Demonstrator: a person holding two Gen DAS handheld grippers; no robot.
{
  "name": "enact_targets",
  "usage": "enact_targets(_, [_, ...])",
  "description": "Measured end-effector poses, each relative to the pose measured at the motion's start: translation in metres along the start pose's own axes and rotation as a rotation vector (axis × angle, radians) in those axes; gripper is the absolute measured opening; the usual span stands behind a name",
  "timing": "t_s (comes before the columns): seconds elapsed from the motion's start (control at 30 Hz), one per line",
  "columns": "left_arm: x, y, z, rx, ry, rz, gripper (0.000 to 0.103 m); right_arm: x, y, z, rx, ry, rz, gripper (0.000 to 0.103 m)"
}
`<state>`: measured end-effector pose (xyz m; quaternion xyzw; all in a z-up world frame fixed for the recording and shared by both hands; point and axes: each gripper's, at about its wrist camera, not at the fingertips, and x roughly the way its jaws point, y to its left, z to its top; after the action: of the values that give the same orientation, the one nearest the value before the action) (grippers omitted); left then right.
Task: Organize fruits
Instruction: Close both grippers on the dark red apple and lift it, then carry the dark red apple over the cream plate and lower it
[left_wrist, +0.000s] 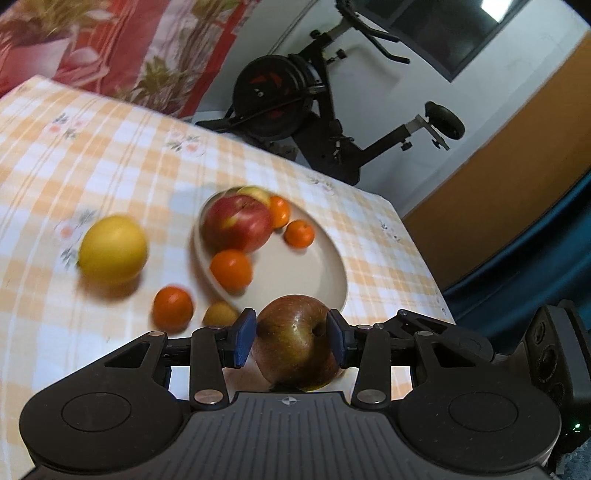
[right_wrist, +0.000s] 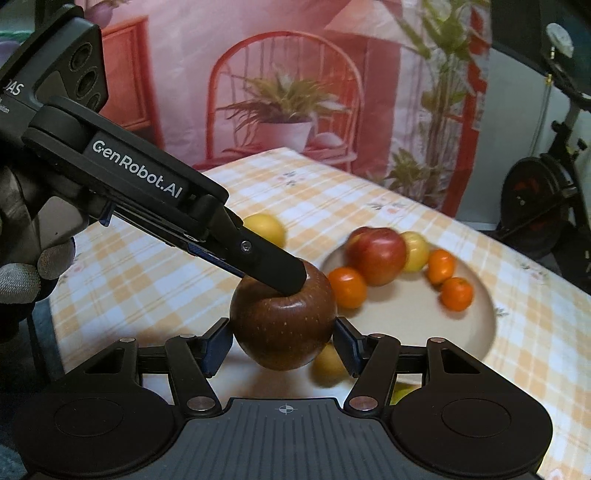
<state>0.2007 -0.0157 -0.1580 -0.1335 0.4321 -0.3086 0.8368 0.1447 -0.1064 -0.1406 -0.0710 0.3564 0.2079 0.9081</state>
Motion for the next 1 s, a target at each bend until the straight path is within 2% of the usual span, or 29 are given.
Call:
enact_targets(0.27, [0.037, -0.024, 0.032, 0.075, 0.022, 0.004, 0.044, 0.002, -0.046, 0.007, 0.032, -0.023, -0.058, 0.056])
enact_targets(0.57, [0.09, -0.031, 0.059, 0.12, 0.099, 0.064, 0.044, 0.036, -0.096, 0.0, 0.077, -0.009, -0.067, 0.056])
enact_targets(0.83, [0.114, -0.031, 0.071, 0.141, 0.134, 0.114, 0.044, 0.059, -0.113, -0.007, 0.066, -0.012, -0.076, 0.056])
enact_targets(1.0, [0.118, -0.03, 0.079, 0.144, 0.127, 0.133, 0.044, 0.068, -0.114, -0.004, 0.036, -0.017, -0.074, 0.056])
